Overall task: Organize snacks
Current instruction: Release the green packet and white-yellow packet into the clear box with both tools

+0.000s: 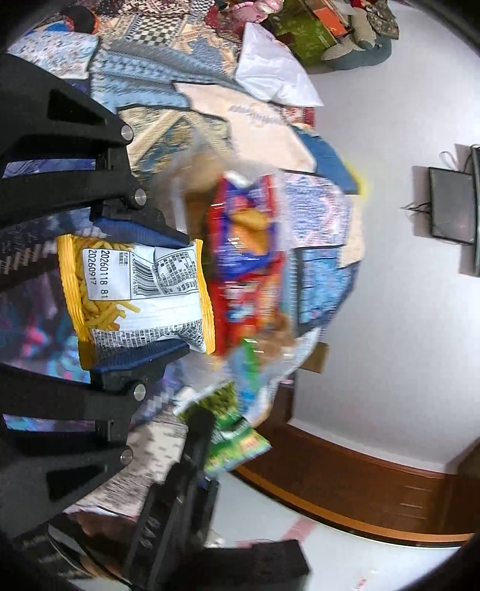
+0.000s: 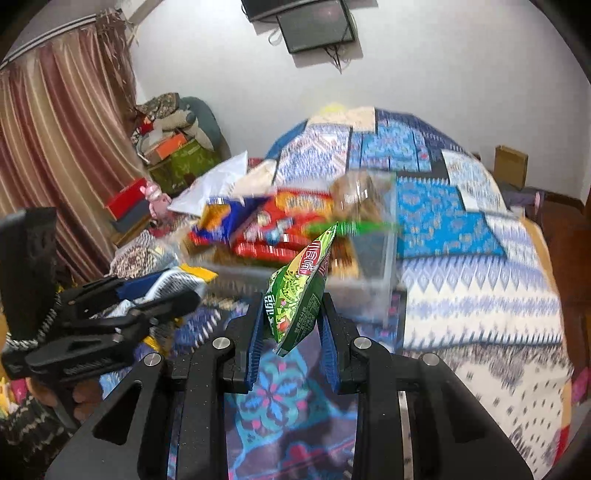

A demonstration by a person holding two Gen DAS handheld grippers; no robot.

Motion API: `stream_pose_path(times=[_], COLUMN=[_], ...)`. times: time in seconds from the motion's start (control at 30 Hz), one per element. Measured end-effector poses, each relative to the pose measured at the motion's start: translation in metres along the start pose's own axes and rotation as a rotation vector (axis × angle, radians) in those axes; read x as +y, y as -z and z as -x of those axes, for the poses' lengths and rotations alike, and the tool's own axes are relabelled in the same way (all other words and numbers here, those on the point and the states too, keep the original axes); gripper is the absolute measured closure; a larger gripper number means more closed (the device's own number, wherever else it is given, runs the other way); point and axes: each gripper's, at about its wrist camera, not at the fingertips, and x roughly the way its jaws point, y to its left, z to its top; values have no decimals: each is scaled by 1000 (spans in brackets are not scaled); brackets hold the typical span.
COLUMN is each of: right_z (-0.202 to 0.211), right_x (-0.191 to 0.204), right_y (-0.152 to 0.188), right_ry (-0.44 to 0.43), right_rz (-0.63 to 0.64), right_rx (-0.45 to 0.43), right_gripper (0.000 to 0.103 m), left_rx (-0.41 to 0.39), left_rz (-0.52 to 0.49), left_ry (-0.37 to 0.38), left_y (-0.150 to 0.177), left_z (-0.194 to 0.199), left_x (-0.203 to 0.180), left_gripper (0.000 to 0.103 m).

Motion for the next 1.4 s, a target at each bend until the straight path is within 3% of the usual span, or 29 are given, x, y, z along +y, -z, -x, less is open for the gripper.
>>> stream_pose_path(times=[0.27, 0.6, 0.77, 0.93, 1.17, 1.4], right_z=[-8, -48, -69, -68, -37, 21], right_x=[2, -6, -7, -7, -3, 12], right_y=[-41, -76, -78, -71, -68, -65], right_ry=[9, 18, 48, 75, 58, 51], right_rz=[30, 44, 78, 103, 93, 82], right_rx=[-64, -66, -46, -36, -66, -158], right_gripper=[77, 77, 76, 73, 73, 73], left_rx=[-94, -43, -19, -4, -57, -204], left_rz=[-3, 6, -6, 27, 18, -20], left_ry=[-9, -44, -80, -51, -40, -55], left_y=[-55, -81, -83, -80, -75, -67], left_z=[-2, -58, -76, -80, -45, 35], left_x=[2, 16, 16, 20, 11, -13], left_gripper=[53, 53, 51, 50, 50, 50])
